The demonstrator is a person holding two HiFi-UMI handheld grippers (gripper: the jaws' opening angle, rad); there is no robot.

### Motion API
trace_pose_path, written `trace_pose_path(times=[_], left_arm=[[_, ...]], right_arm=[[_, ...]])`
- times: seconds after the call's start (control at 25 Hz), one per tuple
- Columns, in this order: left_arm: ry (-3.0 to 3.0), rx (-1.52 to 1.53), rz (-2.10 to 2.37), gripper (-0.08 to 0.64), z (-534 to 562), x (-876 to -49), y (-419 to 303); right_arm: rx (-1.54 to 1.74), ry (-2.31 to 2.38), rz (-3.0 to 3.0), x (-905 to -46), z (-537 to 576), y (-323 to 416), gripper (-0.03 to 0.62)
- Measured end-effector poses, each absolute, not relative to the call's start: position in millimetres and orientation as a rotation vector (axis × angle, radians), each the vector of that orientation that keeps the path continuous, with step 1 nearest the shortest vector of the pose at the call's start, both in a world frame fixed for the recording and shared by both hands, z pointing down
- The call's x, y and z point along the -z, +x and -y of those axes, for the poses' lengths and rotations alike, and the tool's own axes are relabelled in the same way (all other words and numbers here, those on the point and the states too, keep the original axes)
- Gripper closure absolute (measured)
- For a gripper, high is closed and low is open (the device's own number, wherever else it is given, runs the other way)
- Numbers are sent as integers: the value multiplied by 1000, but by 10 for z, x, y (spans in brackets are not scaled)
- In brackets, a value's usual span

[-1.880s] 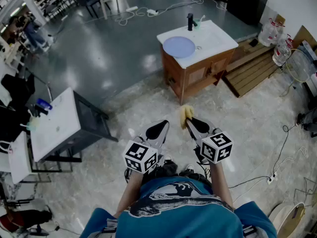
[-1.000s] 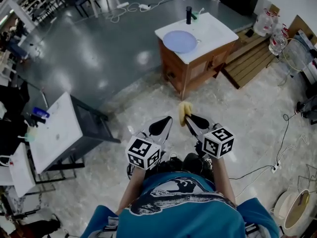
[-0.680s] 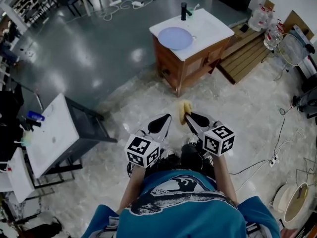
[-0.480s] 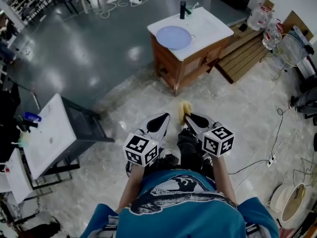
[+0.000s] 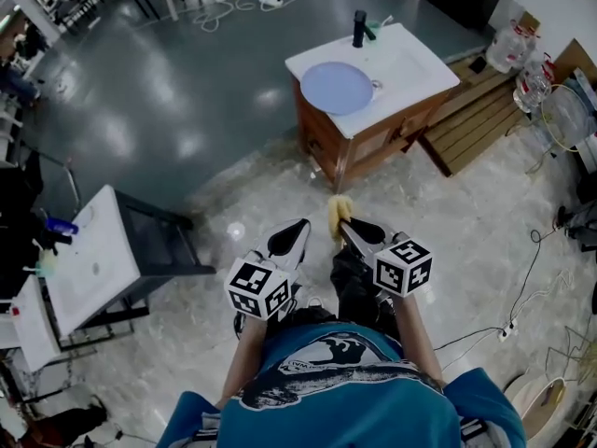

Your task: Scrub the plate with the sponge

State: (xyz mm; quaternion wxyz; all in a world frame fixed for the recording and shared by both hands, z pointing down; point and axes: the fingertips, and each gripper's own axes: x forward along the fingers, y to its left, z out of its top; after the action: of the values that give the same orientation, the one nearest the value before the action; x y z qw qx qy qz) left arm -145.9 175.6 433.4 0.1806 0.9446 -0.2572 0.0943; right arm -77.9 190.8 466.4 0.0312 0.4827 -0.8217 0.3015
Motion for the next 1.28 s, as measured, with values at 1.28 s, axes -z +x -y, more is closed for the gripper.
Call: trace_pose_path(times=[1.28], left_arm=[[2482, -351, 969, 548, -273, -4497, 25]], right_arm=[[-1024, 1216, 2600, -4826, -347, 757, 558]])
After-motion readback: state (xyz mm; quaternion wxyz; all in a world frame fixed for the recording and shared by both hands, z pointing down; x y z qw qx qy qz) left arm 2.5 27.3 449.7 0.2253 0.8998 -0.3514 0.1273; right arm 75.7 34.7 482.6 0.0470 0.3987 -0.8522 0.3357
